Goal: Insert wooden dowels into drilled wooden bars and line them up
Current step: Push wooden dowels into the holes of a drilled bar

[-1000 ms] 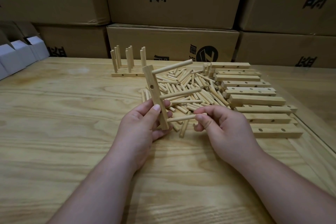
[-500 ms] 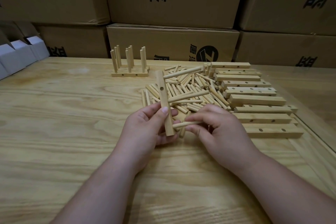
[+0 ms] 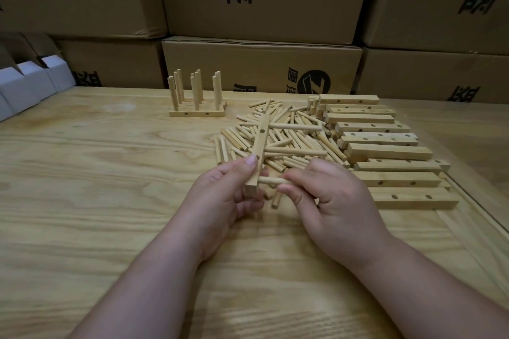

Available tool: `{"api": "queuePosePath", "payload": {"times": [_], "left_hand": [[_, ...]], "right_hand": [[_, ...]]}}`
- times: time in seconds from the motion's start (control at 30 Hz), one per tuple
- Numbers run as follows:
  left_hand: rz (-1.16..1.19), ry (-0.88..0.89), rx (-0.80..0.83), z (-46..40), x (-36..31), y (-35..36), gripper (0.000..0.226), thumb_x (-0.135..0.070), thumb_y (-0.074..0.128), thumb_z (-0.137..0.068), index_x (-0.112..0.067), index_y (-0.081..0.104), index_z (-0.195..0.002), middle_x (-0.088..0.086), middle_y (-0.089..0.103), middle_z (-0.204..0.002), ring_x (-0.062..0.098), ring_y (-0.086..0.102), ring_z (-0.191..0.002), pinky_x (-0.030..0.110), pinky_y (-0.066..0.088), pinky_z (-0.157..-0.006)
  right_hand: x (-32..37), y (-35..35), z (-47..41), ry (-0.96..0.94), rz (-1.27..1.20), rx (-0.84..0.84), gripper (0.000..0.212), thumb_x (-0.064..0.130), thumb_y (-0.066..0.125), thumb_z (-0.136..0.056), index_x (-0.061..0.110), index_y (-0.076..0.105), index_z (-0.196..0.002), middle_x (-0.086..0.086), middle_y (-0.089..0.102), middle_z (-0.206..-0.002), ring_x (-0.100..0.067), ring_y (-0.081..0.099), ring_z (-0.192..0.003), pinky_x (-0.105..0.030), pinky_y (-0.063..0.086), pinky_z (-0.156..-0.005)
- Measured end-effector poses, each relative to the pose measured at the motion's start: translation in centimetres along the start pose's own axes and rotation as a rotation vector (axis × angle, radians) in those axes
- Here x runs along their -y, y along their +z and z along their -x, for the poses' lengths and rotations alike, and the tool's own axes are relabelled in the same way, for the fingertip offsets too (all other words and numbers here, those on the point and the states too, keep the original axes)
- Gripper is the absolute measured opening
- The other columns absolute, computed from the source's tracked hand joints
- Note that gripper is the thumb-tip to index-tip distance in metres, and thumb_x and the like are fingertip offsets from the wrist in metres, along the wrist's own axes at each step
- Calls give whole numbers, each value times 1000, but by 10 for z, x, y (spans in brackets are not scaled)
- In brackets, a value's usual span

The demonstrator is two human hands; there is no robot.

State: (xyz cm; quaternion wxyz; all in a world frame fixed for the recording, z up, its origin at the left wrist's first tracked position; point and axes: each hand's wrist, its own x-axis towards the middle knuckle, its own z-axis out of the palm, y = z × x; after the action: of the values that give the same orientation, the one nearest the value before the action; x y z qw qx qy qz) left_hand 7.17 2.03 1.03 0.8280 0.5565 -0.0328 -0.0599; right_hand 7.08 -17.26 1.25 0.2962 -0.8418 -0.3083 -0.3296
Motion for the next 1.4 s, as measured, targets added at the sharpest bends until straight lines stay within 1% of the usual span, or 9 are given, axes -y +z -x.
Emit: {"api": "queuePosePath", "payload": {"times": [0.3,0.4,0.67,0.77,0.9,1.03,1.17,1.23,1.4], "left_hand": [[17,-56,77,1,-1,-5,39,-33,88,-60,-19,82,-96,0,69,-79,8,60,-63,25,57,-66],[-27,-48,82,1,-1,-7,40,-27,93,-62,-21,82,-99,-2,71,-79,7,63,-65,25,58,-69],[-184,-19,85,1,3,-10,59,-30,86,-64,-12,76,-119,11,72,-103,20,57,-84,37,49,-78],[-218,15,42,1,2,-8,66,-33,87,-61,-13,73,-123,9,72,-101,17,60,-77,35,52,-74],[-191,70,19,2,3,-1,43,-30,83,-67,-23,79,-110,2,73,-90,14,60,-62,27,51,-61],[-165,78,-56,-1,4,0,27,-39,78,-72,-31,79,-98,-1,78,-98,9,60,-55,26,45,-56],[-100,74,-97,-3,2,-3,38,-44,79,-70,-21,76,-100,-1,78,-100,6,59,-53,19,45,-49],[-69,66,-97,-3,2,-4,39,-42,81,-68,-20,75,-100,-1,78,-95,7,59,-53,19,46,-49],[-30,73,-68,-3,-1,-4,29,-38,82,-67,-31,80,-95,-7,73,-80,7,55,-52,20,45,-49]], "right_hand": [[-8,-4,-1,13,-47,35,19,27,64,-94,17,77,-103,13,48,-72,-7,48,-70,-23,40,-64],[-10,-4,1,49,-88,74,20,29,63,-94,19,77,-104,18,48,-71,-3,49,-69,-27,44,-61],[-13,-8,4,145,-169,163,18,32,64,-91,23,79,-97,18,60,-72,-5,60,-73,-15,43,-65],[-13,-4,4,142,-147,93,17,32,67,-90,23,79,-100,14,61,-76,-5,59,-74,-22,45,-65],[-9,1,0,196,-136,-167,40,34,69,-88,29,58,-126,11,50,-107,-4,54,-102,-19,46,-85],[-4,1,2,291,-279,-234,57,28,68,-89,29,40,-140,7,53,-114,-16,56,-94,-22,49,-81],[2,1,1,294,-230,-145,24,19,70,-89,25,66,-112,12,64,-97,-10,63,-86,-22,52,-74],[5,1,-2,355,-250,-63,17,28,72,-86,32,72,-102,17,69,-91,-3,65,-90,-18,53,-74],[12,4,-24,569,-405,171,37,60,62,-71,48,69,-105,24,72,-97,4,67,-90,-21,56,-71]]}}
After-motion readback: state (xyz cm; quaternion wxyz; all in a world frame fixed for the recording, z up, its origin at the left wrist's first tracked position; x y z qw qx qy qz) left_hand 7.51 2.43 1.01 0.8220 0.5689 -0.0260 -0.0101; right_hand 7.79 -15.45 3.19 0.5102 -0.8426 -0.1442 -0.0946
